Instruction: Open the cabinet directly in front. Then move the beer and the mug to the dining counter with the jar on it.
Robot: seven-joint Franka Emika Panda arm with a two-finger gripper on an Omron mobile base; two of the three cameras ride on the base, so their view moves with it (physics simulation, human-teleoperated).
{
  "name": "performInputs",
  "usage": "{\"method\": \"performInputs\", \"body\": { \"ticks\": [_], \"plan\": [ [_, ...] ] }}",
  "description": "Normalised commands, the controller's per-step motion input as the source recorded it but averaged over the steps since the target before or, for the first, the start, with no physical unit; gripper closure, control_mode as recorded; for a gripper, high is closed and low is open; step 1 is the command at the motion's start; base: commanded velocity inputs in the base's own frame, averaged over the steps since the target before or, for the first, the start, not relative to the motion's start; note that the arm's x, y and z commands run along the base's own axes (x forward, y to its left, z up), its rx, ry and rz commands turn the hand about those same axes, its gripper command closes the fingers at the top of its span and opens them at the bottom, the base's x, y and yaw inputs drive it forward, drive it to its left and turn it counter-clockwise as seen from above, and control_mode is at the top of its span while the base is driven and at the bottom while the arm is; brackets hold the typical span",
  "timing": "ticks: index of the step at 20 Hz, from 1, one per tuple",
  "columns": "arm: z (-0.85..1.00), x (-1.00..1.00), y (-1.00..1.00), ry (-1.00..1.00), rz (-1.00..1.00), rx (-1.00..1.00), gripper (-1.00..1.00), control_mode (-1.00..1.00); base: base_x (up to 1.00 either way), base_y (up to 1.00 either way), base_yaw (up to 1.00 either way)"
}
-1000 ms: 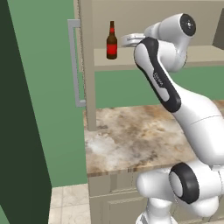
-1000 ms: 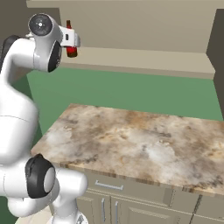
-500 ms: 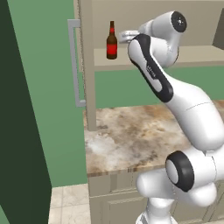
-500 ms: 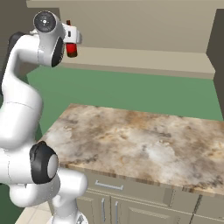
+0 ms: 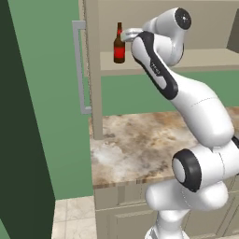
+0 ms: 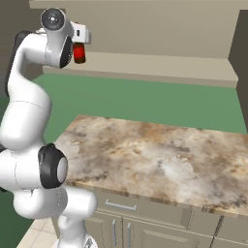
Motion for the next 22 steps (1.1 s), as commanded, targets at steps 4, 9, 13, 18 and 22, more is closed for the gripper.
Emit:
{"method": "performInputs", "body": {
  "ticks": [4, 9, 13, 18, 22],
  "plan": [
    [0.00, 0.23, 0.15, 0.00, 0.00, -0.01, -1.00, -1.00, 0.00, 0.00, 0.00],
    [0.00, 0.21, 0.00, 0.00, 0.00, 0.00, -1.00, -1.00, 0.00, 0.00, 0.00],
    [0.00, 0.26, 0.00, 0.00, 0.00, 0.00, -1.00, -1.00, 0.00, 0.00, 0.00],
    [0.00, 0.29, 0.02, 0.00, 0.00, 0.00, -1.00, -1.00, 0.00, 0.00, 0.00],
    [0.00, 0.25, 0.09, -0.01, 0.00, 0.00, -1.00, -1.00, 0.00, 0.00, 0.00]
  ]
}}
